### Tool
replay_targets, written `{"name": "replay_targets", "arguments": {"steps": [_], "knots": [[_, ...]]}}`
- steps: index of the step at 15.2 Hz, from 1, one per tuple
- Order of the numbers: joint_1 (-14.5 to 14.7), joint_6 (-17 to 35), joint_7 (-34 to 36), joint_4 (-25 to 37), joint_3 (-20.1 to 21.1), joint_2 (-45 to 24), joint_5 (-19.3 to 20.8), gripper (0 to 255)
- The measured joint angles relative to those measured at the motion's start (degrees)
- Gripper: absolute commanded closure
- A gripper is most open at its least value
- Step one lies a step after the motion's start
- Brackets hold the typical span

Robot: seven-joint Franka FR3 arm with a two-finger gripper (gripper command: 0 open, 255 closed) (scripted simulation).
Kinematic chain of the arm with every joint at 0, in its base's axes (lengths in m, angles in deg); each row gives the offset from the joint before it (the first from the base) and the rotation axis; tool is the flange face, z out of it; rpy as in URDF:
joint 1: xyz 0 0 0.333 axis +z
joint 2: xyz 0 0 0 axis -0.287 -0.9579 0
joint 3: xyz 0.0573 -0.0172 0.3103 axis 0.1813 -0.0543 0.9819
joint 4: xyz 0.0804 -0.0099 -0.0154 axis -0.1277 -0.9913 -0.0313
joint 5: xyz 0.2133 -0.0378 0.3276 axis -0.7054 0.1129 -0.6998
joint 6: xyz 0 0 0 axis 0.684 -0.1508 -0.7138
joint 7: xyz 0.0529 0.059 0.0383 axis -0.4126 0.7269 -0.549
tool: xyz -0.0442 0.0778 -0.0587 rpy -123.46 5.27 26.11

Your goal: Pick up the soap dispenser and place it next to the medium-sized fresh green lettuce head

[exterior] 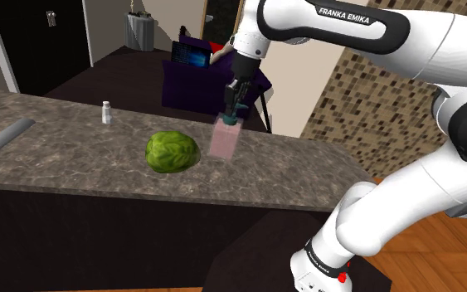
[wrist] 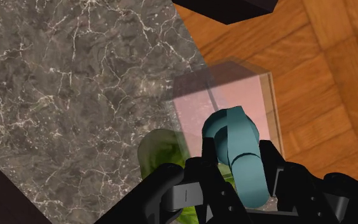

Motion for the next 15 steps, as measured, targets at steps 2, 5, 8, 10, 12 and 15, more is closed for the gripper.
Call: {"name": "replay_targets", "arguments": {"steps": [2,5,8,10,12,15], "knots": [[0.0,1.4,0.0,-1.5,0.1,0.1,0.0,255],[0.0,3.6,-0.3,-4.1,0.0,0.4,-0.1,255],[0.1,6.0,-0.4,-6.6,0.2,0.6,-0.2,255],[0.1,7.6,-0.4,-8.5,0.3,0.9,-0.3,255],[0.1,9.0,-0.6,-9.8,0.3,0.7,-0.3,255],[0.2,11.4,-0.6,-11.9,0.4,0.5,-0.4,255]]}}
